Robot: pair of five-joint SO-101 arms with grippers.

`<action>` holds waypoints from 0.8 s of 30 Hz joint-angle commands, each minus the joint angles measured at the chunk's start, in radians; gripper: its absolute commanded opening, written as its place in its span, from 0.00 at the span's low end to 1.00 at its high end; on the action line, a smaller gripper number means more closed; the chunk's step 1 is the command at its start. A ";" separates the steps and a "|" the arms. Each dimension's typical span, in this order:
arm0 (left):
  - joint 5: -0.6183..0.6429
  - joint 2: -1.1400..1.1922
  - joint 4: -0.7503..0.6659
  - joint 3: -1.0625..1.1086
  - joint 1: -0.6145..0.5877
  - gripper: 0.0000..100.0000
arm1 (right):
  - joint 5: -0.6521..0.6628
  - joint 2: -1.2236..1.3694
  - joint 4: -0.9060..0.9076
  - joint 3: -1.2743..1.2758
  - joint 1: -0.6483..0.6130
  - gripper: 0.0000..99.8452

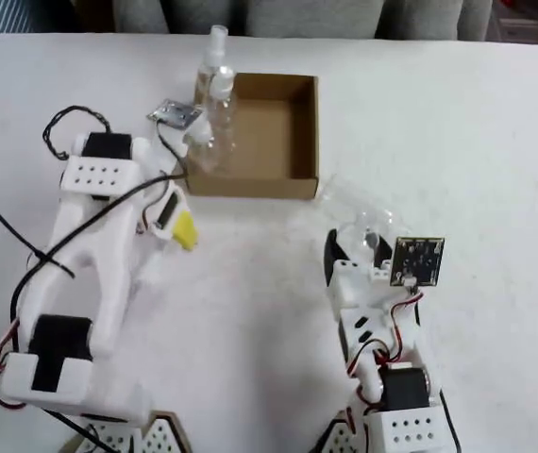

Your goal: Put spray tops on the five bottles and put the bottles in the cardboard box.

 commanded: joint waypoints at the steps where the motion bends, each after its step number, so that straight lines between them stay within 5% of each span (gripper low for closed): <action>1: 0.012 -0.117 0.026 -0.040 -0.012 0.28 | 0.000 -0.013 0.002 0.009 0.002 0.02; 6: 0.011 -0.137 0.052 -0.005 -0.010 0.28 | 0.000 -0.013 0.002 0.009 0.002 0.02; 24: 0.012 -0.122 -0.399 0.330 -0.004 0.28 | 0.000 -0.013 0.002 0.009 0.002 0.02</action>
